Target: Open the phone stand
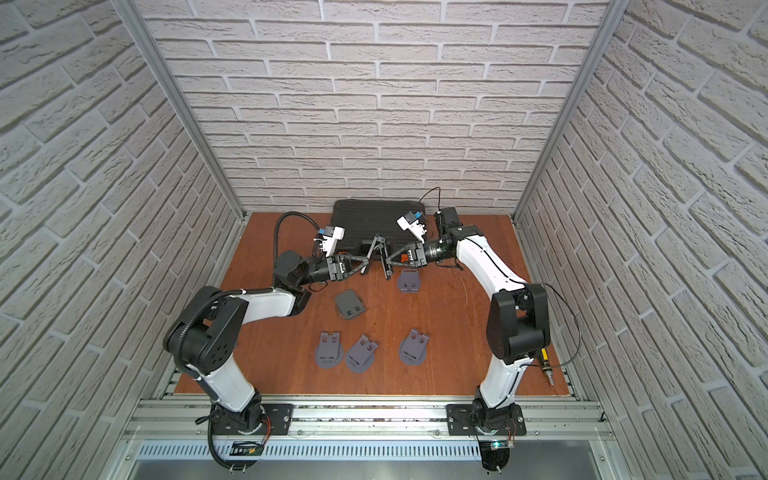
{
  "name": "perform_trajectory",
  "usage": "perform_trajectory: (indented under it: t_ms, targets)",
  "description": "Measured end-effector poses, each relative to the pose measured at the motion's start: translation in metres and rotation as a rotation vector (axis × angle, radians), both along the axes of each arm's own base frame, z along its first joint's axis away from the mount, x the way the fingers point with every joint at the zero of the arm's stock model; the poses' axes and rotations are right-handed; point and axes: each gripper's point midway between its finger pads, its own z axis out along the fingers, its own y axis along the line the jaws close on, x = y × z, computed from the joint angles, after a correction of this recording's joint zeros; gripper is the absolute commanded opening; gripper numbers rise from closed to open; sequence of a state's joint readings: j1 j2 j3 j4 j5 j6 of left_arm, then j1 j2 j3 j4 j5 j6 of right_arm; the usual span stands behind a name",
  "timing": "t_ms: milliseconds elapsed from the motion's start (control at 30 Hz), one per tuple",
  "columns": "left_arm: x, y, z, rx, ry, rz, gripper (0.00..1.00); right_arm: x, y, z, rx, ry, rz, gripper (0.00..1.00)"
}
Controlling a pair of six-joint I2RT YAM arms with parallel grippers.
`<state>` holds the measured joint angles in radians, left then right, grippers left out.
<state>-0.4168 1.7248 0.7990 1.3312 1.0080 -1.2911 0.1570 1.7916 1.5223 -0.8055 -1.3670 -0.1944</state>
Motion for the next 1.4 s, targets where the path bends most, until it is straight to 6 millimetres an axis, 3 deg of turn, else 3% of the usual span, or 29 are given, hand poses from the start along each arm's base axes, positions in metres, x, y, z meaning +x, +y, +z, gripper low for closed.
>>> perform_trajectory:
  t_ms: [233, 433, 667, 967, 1167, 1267, 1400]
  targets:
    - [0.001, 0.001, 0.004, -0.004, -0.004, -0.006, 0.69, 0.0, 0.001, 0.003, 0.004, -0.006, 0.009, 0.07]
    - [0.002, 0.001, 0.006, -0.005, -0.007, -0.008, 0.76, -0.001, 0.002, 0.005, 0.0, -0.005, 0.011, 0.07]
    - [0.011, 0.003, 0.015, -0.027, -0.021, 0.037, 0.81, -0.001, 0.0, -0.001, -0.035, 0.033, -0.005, 0.06]
    - [0.018, 0.003, 0.011, -0.004, -0.019, 0.091, 0.82, 0.004, -0.001, -0.009, -0.084, 0.074, -0.042, 0.06]
    - [0.02, 0.019, 0.019, 0.13, -0.075, 0.255, 0.82, 0.006, -0.006, -0.015, -0.16, 0.121, -0.118, 0.06]
    - [0.021, 0.033, 0.022, 0.221, -0.114, 0.37, 0.78, 0.006, -0.011, -0.011, -0.206, 0.13, -0.178, 0.06]
    - [0.026, 0.046, 0.009, 0.347, -0.112, 0.478, 0.76, 0.006, -0.018, 0.002, -0.262, 0.122, -0.267, 0.06]
